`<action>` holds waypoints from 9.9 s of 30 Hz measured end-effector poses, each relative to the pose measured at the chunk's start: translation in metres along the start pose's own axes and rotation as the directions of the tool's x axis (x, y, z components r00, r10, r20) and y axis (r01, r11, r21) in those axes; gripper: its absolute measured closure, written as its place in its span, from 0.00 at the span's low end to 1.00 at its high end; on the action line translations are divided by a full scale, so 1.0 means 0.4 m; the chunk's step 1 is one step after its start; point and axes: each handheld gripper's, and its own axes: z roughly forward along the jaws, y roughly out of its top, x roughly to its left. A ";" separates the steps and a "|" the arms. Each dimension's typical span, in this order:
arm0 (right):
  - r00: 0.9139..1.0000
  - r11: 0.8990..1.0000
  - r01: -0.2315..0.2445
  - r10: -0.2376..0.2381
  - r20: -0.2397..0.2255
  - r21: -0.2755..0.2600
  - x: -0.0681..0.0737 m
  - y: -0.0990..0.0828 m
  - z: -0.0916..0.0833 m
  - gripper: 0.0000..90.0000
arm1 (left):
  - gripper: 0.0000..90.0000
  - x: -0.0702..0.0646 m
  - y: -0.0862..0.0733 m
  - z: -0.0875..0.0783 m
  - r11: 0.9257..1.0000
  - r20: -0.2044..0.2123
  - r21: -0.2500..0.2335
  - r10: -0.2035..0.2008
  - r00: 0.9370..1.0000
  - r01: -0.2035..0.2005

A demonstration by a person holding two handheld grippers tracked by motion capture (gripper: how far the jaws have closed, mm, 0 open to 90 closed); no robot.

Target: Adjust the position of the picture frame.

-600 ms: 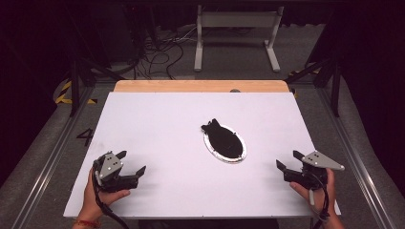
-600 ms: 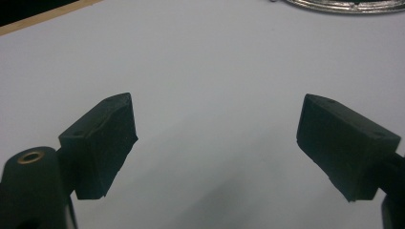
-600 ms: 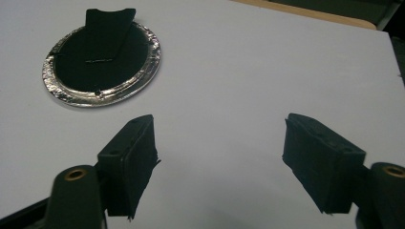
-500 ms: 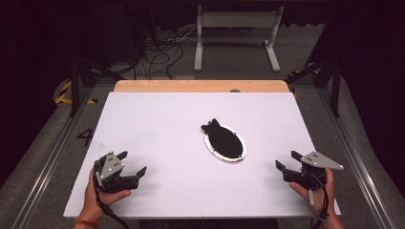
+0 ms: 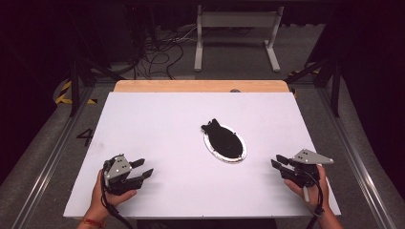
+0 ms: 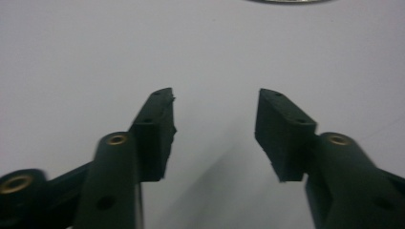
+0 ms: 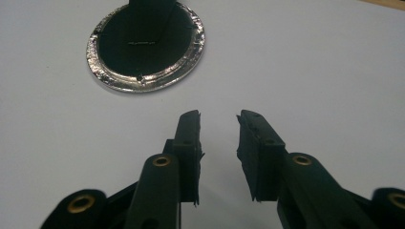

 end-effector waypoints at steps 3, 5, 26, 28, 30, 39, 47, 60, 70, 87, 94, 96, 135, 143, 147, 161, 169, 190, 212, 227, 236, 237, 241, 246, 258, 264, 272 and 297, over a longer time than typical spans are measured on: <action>1.000 1.000 0.021 -0.021 -0.020 -0.001 0.008 0.013 0.016 0.88 | 0.84 -0.007 0.017 0.010 1.000 0.008 0.001 0.022 1.000 -0.022; 0.998 0.999 0.039 -0.038 -0.043 0.008 0.018 0.021 0.031 0.94 | 0.97 -0.017 0.023 0.020 0.999 0.028 0.015 0.050 0.998 -0.050; 0.995 0.984 0.096 -0.095 -0.016 0.149 0.018 0.118 0.256 1.00 | 1.00 -0.026 0.180 0.256 0.990 0.101 0.108 0.081 0.992 -0.091; 0.997 0.986 0.080 -0.079 -0.015 0.146 0.015 0.122 0.268 1.00 | 1.00 -0.034 0.187 0.272 0.988 0.112 0.118 0.085 0.990 -0.098; 0.998 0.987 0.064 -0.062 -0.013 0.145 0.008 0.130 0.283 1.00 | 1.00 -0.040 0.195 0.283 0.989 0.124 0.118 0.079 0.989 -0.093; 0.997 0.984 0.073 -0.075 0.002 0.163 -0.002 0.165 0.328 1.00 | 1.00 -0.062 0.225 0.330 0.990 0.149 0.107 0.074 0.986 -0.090; 0.995 0.980 0.095 -0.088 -0.046 0.175 0.041 0.165 0.321 1.00 | 1.00 -0.058 0.218 0.360 0.993 0.168 0.105 0.033 0.985 -0.051; 0.988 0.982 0.118 -0.101 -0.119 0.145 0.131 0.147 0.303 1.00 | 0.99 -0.054 0.211 0.353 0.986 0.141 0.150 0.054 0.989 -0.075; 0.988 0.985 0.104 -0.087 -0.125 0.135 0.139 0.147 0.306 1.00 | 0.97 -0.024 0.204 0.361 0.989 0.092 0.149 -0.007 0.996 -0.006; 0.987 0.991 -0.001 0.022 -0.156 0.134 0.175 0.132 0.292 1.00 | 1.00 -0.026 0.213 0.362 0.985 0.091 0.173 -0.008 0.996 -0.008; 0.982 0.984 0.075 -0.044 -0.181 0.164 0.203 0.131 0.271 1.00 | 0.98 -0.024 0.211 0.357 0.984 0.112 0.179 -0.022 0.993 0.002; 0.983 0.984 0.084 -0.056 -0.172 0.159 0.203 0.131 0.272 1.00 | 0.96 -0.023 0.211 0.355 0.983 0.117 0.182 -0.014 0.993 -0.008; 0.975 0.988 -0.030 0.063 -0.213 0.154 0.071 0.252 0.469 1.00 | 0.97 -0.118 0.189 0.305 0.975 0.248 0.184 0.080 0.965 -0.128; 0.962 0.987 0.018 0.026 -0.271 0.160 0.082 0.261 0.480 1.00 | 1.00 -0.222 0.220 0.331 0.948 0.345 0.166 0.201 0.917 -0.271; 0.975 0.985 0.045 -0.008 -0.221 0.164 0.100 0.262 0.470 1.00 | 1.00 -0.208 0.218 0.330 0.957 0.363 0.163 0.170 0.916 -0.242; 0.924 0.979 0.188 -0.150 -0.353 0.075 0.232 0.211 0.322 1.00 | 0.95 0.005 0.203 0.240 0.996 0.149 0.079 0.016 0.989 -0.028; 0.915 0.980 0.189 -0.154 -0.374 0.059 0.275 0.148 0.269 1.00 | 0.94 0.046 0.194 0.251 0.996 0.112 0.082 -0.029 0.993 0.020; 0.925 0.974 0.217 -0.183 -0.333 0.067 0.329 0.113 0.267 1.00 | 0.91 0.065 0.202 0.330 0.992 0.047 0.123 -0.033 0.998 0.027; 0.968 0.990 0.101 -0.076 -0.238 0.094 0.244 0.107 0.256 1.00 | 0.88 0.126 0.304 0.400 0.995 0.046 0.063 -0.074 0.996 0.071; 0.950 0.989 0.127 -0.099 -0.297 0.076 0.276 0.097 0.236 1.00 | 0.95 0.124 0.338 0.485 0.982 0.037 0.187 -0.038 0.999 0.031; 0.953 0.980 0.184 -0.158 -0.259 0.079 0.316 0.105 0.258 1.00 | 1.00 0.128 0.343 0.481 0.974 0.080 0.226 0.010 0.997 -0.028; 0.955 0.978 0.193 -0.169 -0.245 0.077 0.319 0.106 0.258 1.00 | 1.00 0.129 0.343 0.478 0.972 0.086 0.234 0.014 0.996 -0.034; 0.956 0.977 0.201 -0.179 -0.235 0.074 0.318 0.104 0.255 1.00 | 1.00 0.137 0.335 0.463 0.969 0.099 0.247 0.001 0.995 -0.026; 0.972 0.981 0.176 -0.160 -0.173 0.084 0.277 0.097 0.246 1.00 | 1.00 0.134 0.318 0.439 0.969 0.104 0.244 0.011 0.995 -0.037; 0.934 0.977 0.196 -0.160 -0.320 0.083 0.309 0.095 0.235 1.00 | 1.00 0.108 0.271 0.379 0.974 0.123 0.225 0.002 0.992 -0.029; 0.930 0.969 0.235 -0.200 -0.309 0.081 0.337 0.097 0.238 1.00 | 1.00 0.094 0.245 0.349 0.979 0.120 0.206 -0.013 0.993 -0.012; 0.940 0.967 0.242 -0.213 -0.267 0.081 0.319 0.092 0.231 1.00 | 1.00 0.072 0.233 0.315 0.981 0.172 0.193 0.004 0.985 -0.037; 0.951 0.968 0.229 -0.201 -0.233 0.100 0.318 0.090 0.222 1.00 | 0.97 0.075 0.213 0.327 0.986 0.017 0.161 0.031 0.999 -0.034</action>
